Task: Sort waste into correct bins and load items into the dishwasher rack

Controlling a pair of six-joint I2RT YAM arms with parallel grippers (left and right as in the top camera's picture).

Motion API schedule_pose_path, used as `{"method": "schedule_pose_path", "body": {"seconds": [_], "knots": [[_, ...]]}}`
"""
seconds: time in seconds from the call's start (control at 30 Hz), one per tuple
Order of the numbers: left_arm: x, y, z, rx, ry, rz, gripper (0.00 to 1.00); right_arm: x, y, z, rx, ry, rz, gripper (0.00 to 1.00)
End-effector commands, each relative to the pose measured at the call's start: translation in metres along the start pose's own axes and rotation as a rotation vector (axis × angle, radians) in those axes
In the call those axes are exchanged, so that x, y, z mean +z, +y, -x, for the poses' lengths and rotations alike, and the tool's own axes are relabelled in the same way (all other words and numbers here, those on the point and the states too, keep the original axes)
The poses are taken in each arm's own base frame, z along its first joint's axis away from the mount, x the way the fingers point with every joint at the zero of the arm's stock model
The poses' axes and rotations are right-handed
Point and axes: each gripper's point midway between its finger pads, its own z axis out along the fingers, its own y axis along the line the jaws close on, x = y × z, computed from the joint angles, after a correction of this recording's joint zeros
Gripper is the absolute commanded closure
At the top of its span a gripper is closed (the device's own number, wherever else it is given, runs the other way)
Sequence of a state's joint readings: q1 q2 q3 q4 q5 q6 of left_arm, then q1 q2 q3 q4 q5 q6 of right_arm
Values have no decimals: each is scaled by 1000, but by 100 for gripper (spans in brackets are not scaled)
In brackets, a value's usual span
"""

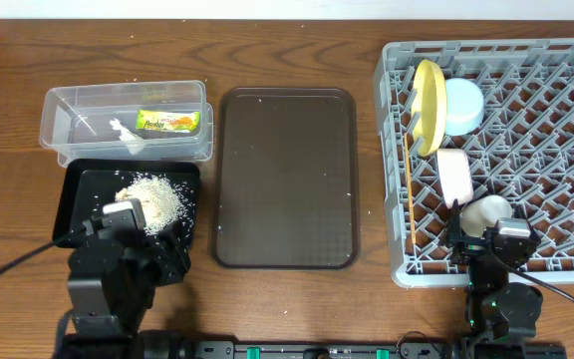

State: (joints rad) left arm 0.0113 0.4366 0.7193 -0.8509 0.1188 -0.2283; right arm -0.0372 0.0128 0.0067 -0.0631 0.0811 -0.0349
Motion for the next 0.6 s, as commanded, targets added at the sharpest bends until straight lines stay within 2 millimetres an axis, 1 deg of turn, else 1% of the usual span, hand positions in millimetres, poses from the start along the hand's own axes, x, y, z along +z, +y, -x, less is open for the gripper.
{"method": "schedule_pose_path", "body": {"seconds": [0.0,0.1,0.2,0.33,0.5,0.57], "knots": [[12,14,-15,18,-48,35,35,0,-3,0,-10,0,-11,1],[27,17,-22,21,-132,9,35,0,-3,0,-10,0,-11,1],[41,17,-23,27,-243,-29,35,0,-3,0,-10,0,-11,1],[51,14,-15,36,-390,-79,35,0,-3,0,-10,0,-11,1],[58,6,3,151,-552,-113,36,0,-3,0,-10,0,-11,1],[61,6,6,182,-598,-114,35,0,-3,0,-10,0,-11,1]]}}
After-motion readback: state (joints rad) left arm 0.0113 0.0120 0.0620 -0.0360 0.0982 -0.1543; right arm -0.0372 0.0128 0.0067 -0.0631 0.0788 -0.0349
